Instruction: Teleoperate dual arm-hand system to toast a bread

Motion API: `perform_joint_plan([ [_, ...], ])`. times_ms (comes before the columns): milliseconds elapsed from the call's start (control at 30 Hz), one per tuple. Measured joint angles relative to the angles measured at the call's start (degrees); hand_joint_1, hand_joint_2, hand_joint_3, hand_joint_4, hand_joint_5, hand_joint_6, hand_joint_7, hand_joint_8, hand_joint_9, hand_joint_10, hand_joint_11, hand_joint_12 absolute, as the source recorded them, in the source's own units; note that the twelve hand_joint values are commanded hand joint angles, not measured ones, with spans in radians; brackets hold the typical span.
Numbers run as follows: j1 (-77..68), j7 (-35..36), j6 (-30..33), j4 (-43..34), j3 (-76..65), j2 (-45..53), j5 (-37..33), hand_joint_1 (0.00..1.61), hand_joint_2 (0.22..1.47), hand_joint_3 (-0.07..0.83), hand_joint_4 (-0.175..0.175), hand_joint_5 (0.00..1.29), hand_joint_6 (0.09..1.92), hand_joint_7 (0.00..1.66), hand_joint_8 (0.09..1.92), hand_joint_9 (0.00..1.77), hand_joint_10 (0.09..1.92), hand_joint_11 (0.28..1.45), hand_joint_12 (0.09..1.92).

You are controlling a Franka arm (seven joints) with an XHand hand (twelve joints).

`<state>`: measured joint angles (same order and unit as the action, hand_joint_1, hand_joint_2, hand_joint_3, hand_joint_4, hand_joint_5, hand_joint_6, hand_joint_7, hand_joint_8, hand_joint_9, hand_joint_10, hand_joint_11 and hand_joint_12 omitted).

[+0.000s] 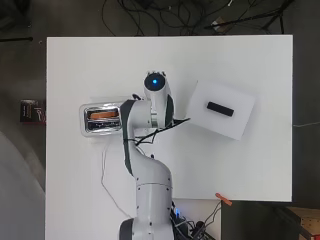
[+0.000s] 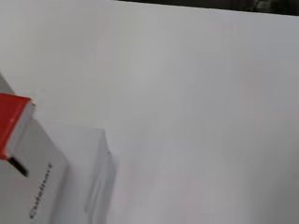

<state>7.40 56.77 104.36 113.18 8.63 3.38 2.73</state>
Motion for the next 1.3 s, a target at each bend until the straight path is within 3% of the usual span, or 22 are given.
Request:
perform_joint_plan([
  [33,-0.01,-1.61,0.33,0.26,-0.77,0.54,0.47,0.02,1.08,-0.005,-0.105,0.26,0.09,0.66,0.19,0.8,0.32,0.58,0.44],
  [67,0.14,-2.86,0.7,0.41,-1.44,1.17,0.28,0.05,1.1,-0.004,-0.131,0.28,0.09,0.88,0.75,1.02,0.94,0.75,1.03],
  [100,0.33,-3.44,1.07,0.66,-2.15,1.82,-0.45,0.08,1.11,-0.002,-0.148,0.29,0.09,0.99,1.27,1.18,1.4,0.89,1.45],
  [133,0.54,-3.19,1.44,1.04,-2.89,2.48,-1.53,0.1,1.11,-0.001,-0.158,0.3,0.09,1.03,1.6,1.28,1.66,0.97,1.68],
  [200,0.91,-0.24,2.52,2.06,-4.26,3.74,-3.88,0.14,1.11,-0.001,-0.166,0.31,0.09,1.04,1.86,1.34,1.86,1.03,1.87],
  [267,1.23,4.17,3.84,3.19,-5.45,5.01,-6.13,0.17,1.12,0.0,-0.167,0.31,0.09,1.03,1.92,1.35,1.91,1.05,1.91],
  [400,1.54,13.29,6.66,5.34,-6.55,6.25,-9.71,0.19,1.09,-0.007,-0.156,0.33,0.09,1.03,1.92,1.38,1.92,1.09,1.92],
  [433,1.53,14.97,7.24,5.98,-6.53,6.34,-10.57,0.19,1.08,-0.008,-0.149,0.34,0.09,0.99,1.92,1.34,1.92,1.05,1.92],
  [533,1.36,16.06,8.0,6.9,-5.95,5.67,-11.13,0.18,1.07,-0.002,-0.117,0.35,0.09,0.77,1.83,1.07,1.9,0.78,1.83],
  [567,1.27,16.06,8.09,7.19,-5.66,5.05,-11.02,0.18,1.07,-0.002,-0.109,0.36,0.09,0.73,1.63,0.98,1.77,0.68,1.68],
  [600,1.17,16.07,8.24,7.63,-5.39,4.51,-10.96,0.18,1.07,-0.001,-0.101,0.35,0.09,0.72,1.25,0.92,1.47,0.61,1.43],
  [667,0.94,16.06,8.53,8.74,-4.72,3.06,-10.69,0.15,1.06,0.001,-0.085,0.34,0.09,0.7,0.44,0.89,0.69,0.59,0.74],
  [700,0.83,16.02,8.56,9.06,-4.39,2.47,-10.48,0.15,1.05,0.0,-0.078,0.34,0.09,0.68,0.23,0.88,0.39,0.61,0.44],
  [733,0.72,15.99,8.5,9.43,-4.04,2.03,-10.05,0.15,1.04,0.0,-0.074,0.34,0.09,0.66,0.11,0.87,0.2,0.63,0.24],
  [800,0.53,16.31,7.89,10.08,-3.44,1.41,-9.35,0.16,1.03,-0.002,-0.065,0.34,0.09,0.62,0.09,0.81,0.09,0.6,0.09],
  [1100,0.34,18.3,6.73,12.06,-3.57,3.04,-8.96,0.25,1.04,0.0,-0.076,0.34,0.09,0.59,0.09,0.76,0.09,0.56,0.09],
  [1300,0.41,14.52,8.43,11.57,-4.95,6.3,-10.28,0.16,1.01,-0.004,-0.086,0.3,0.09,0.65,0.09,0.85,0.09,0.6,0.09],
])
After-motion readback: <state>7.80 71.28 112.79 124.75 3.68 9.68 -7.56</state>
